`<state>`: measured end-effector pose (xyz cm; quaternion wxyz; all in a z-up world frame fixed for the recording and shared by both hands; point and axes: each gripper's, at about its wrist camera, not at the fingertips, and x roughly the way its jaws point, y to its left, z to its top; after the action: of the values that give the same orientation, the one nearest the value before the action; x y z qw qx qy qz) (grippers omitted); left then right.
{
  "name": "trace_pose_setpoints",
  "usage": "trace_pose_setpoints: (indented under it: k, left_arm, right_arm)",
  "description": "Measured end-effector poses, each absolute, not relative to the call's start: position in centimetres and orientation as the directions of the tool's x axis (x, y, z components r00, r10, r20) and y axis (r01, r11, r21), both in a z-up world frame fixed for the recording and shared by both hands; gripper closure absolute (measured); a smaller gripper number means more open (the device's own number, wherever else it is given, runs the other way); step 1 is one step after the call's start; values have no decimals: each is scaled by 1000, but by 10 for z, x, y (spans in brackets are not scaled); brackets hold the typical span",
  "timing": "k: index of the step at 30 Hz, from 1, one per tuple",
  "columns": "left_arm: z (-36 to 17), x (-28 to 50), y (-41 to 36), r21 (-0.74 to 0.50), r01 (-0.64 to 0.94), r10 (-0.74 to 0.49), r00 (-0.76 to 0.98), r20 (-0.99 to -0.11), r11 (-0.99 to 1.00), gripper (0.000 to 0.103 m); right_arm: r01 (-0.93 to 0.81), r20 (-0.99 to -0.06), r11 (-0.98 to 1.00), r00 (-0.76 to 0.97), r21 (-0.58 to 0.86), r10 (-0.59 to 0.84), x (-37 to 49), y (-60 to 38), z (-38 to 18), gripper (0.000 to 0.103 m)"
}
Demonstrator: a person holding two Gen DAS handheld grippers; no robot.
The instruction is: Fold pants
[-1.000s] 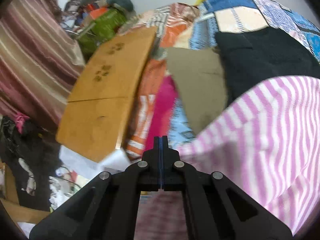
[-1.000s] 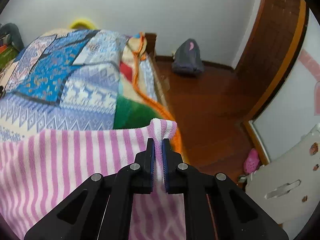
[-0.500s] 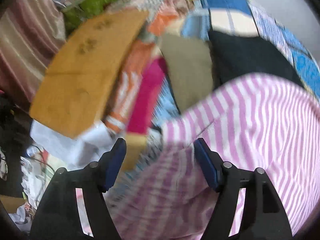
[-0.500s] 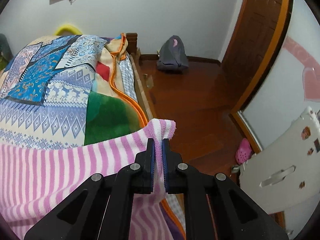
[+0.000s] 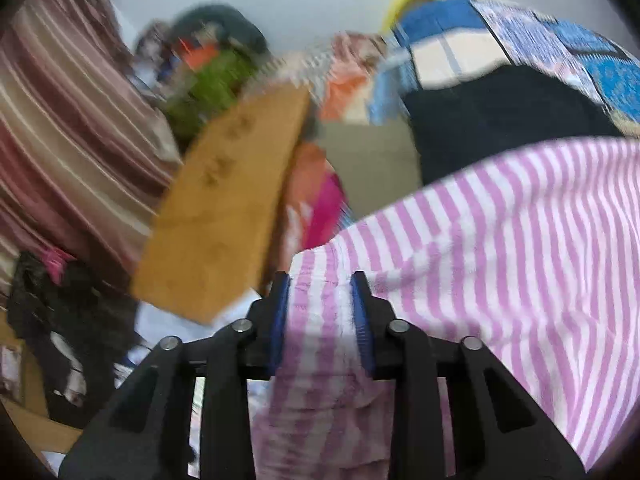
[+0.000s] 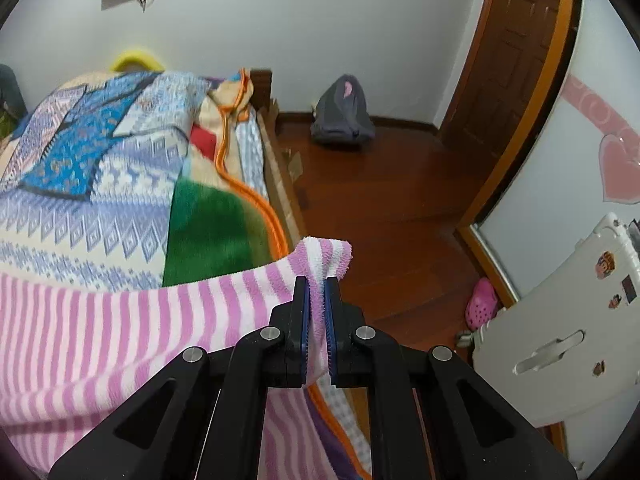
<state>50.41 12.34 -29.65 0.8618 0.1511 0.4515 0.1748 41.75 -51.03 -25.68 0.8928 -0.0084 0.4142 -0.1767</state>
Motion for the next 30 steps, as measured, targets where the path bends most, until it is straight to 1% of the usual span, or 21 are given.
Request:
trace_pose_setpoints:
  k: [2, 3, 5, 6, 8, 10, 11, 12, 14, 17, 19, 21, 23, 25, 28, 29, 30]
  left_arm:
    - [-285, 509, 131, 425, -203, 462, 554, -693, 882, 91]
    - [-282, 512, 134, 421, -215, 464, 564, -683, 881, 103]
    - [-282, 521, 140, 468, -237, 513, 560, -651, 852, 103]
    - [-287, 523, 145, 461, -231, 506, 549, -666, 857, 103]
    - [-303, 531, 152, 444, -223, 493, 504, -709, 868, 103]
    - [-317, 531, 157, 416, -206, 462, 473, -750, 886, 103]
    - [-325, 532, 159, 380, -194, 426, 455, -782, 905, 103]
    - [-331, 531, 159, 346, -184, 392, 441, -807, 920, 102]
    - [-342, 531, 158, 280, -165, 325, 413, -851, 946, 101]
    - [-353, 533, 151, 298, -149, 333, 383, -862, 943, 97]
    - [-357, 535, 146, 309, -142, 340, 376, -862, 940, 97]
    - [-360, 537, 146, 305, -142, 336, 364, -868, 942, 97]
    - [-362, 537, 146, 301, -149, 335, 352, -874, 942, 96]
    - [-362, 538, 147, 295, -154, 331, 350, -876, 943, 95]
    - [-361, 536, 152, 282, -165, 323, 351, -879, 945, 93]
    - [-361, 536, 154, 280, -169, 323, 351, -879, 945, 90]
    - [-360, 536, 155, 279, -175, 325, 351, -878, 944, 86]
  right_arm:
    - [320, -713, 932, 614, -169, -340, 417, -508, -252, 97]
    - [327, -701, 929, 622, -172, -349, 417, -507, -250, 97]
    - [335, -693, 926, 626, -176, -358, 418, -505, -251, 96]
    - [333, -705, 926, 614, -178, -356, 420, -505, -255, 96]
    - [309, -763, 936, 561, -167, -321, 426, -510, -268, 95]
    - [303, -792, 941, 533, -149, -298, 422, -516, -276, 89]
    - [309, -801, 941, 525, -137, -289, 418, -520, -277, 80]
    - [315, -807, 942, 523, -116, -274, 414, -524, -278, 68]
    - [325, -815, 945, 538, -33, -214, 399, -535, -275, 56]
    - [322, -827, 946, 540, 28, -160, 379, -541, -272, 56]
    - [308, -846, 950, 520, 56, -118, 365, -541, -274, 56]
    - [307, -861, 949, 498, 63, -104, 356, -539, -278, 51]
    - [319, -881, 942, 469, 100, -66, 347, -540, -289, 50]
    - [334, -899, 927, 438, 167, 4, 341, -542, -303, 50]
    - [353, -899, 912, 437, 206, 34, 337, -544, -311, 50]
    - [363, -899, 903, 434, 228, 53, 337, -546, -312, 50]
    - [373, -899, 893, 432, 252, 73, 337, -549, -313, 54]
